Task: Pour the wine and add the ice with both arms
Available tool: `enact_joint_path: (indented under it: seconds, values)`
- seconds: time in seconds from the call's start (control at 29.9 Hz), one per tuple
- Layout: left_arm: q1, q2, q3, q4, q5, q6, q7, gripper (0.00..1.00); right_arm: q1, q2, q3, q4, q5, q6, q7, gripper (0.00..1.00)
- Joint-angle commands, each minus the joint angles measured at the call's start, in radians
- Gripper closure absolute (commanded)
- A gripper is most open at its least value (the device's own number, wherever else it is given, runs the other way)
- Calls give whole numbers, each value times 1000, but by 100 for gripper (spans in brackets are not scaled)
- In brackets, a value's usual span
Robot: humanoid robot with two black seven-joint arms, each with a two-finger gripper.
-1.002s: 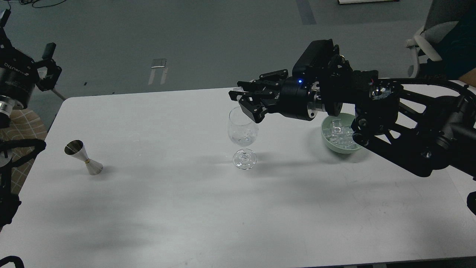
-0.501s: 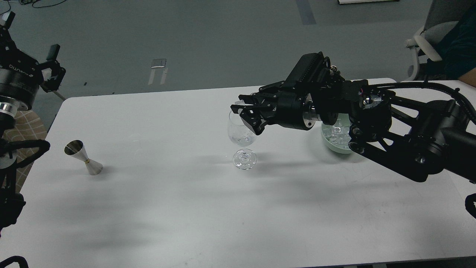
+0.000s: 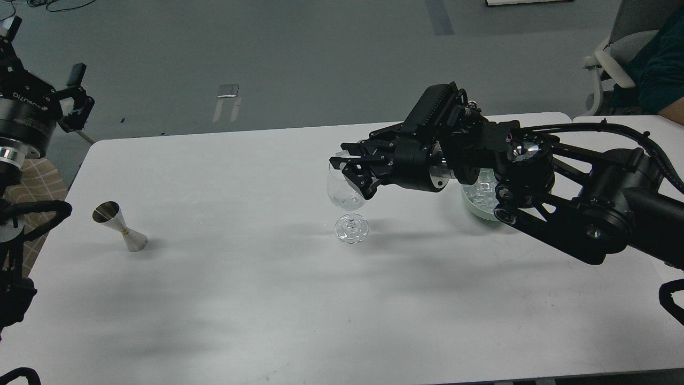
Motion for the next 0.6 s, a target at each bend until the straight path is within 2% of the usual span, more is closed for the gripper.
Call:
enact_joint_path:
  seconds: [0.0, 0.13, 0.17, 0.4, 0.47, 0.57]
  values:
    - [1, 1, 0, 0, 0, -1, 0, 2, 0, 0, 0, 0, 1, 0, -1, 82]
    - [1, 0, 0, 0, 0, -1, 0, 2, 1, 0, 0, 0, 1, 0, -3, 76]
    - [3, 0, 0, 0, 0, -1, 0, 2, 0, 0, 0, 2, 1, 2, -3, 71]
    - [4, 0, 0, 0, 0, -1, 2, 2, 0, 0, 0, 3, 1, 2, -3, 51]
    - [3, 1, 0, 0, 0, -1, 2, 2, 0, 0, 0, 3, 1, 2, -3, 42]
    - [3, 1, 0, 0, 0, -1, 0, 2, 0, 0, 0, 3, 1, 2, -3, 42]
